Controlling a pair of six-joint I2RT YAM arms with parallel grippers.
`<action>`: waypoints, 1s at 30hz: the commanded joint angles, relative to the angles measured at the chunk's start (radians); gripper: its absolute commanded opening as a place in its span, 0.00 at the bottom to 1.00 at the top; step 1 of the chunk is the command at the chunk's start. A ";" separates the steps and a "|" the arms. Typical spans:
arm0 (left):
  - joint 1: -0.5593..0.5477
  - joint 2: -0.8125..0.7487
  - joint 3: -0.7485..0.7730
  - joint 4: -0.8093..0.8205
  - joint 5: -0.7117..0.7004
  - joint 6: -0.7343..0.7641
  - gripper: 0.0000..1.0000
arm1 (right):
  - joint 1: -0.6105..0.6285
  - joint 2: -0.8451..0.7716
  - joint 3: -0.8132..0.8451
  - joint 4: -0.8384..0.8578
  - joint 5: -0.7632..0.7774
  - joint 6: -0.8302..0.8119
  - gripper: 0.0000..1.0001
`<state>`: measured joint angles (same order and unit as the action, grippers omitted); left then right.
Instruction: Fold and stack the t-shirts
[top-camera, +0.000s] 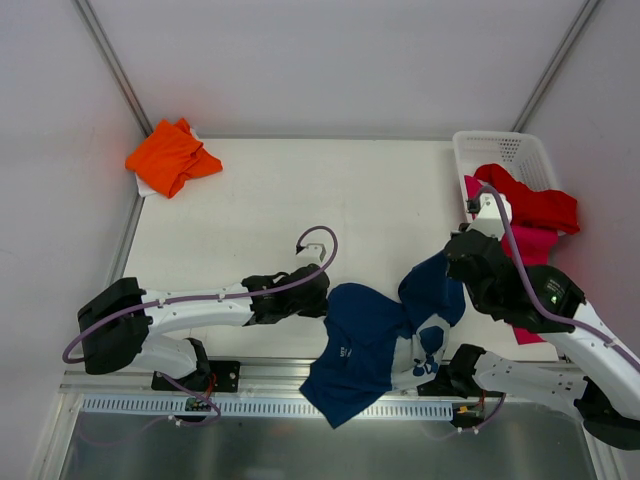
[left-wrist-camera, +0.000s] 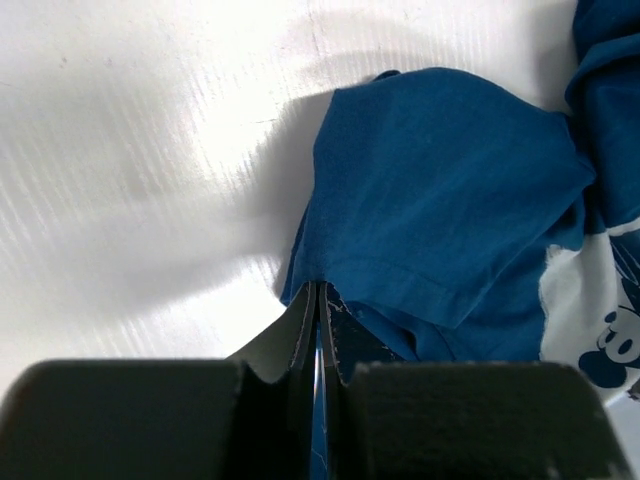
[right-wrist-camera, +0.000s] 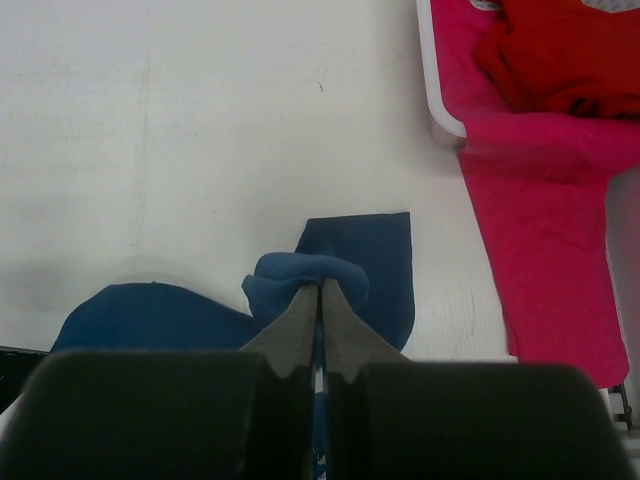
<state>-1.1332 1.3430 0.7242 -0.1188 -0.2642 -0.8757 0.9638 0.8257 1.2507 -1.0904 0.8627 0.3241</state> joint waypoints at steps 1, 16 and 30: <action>-0.007 -0.038 0.052 -0.044 -0.064 0.050 0.00 | -0.004 0.000 0.003 0.000 0.015 0.009 0.00; 0.004 -0.384 0.849 -0.548 -0.306 0.720 0.00 | -0.004 -0.089 0.433 -0.031 -0.032 -0.313 0.00; 0.004 -0.498 1.415 -0.677 0.425 0.793 0.00 | -0.065 -0.226 0.595 0.129 -0.799 -0.516 0.00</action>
<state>-1.1309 0.8532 2.0487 -0.7773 -0.2199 -0.1146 0.9337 0.5766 1.8091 -1.0370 0.3885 -0.1272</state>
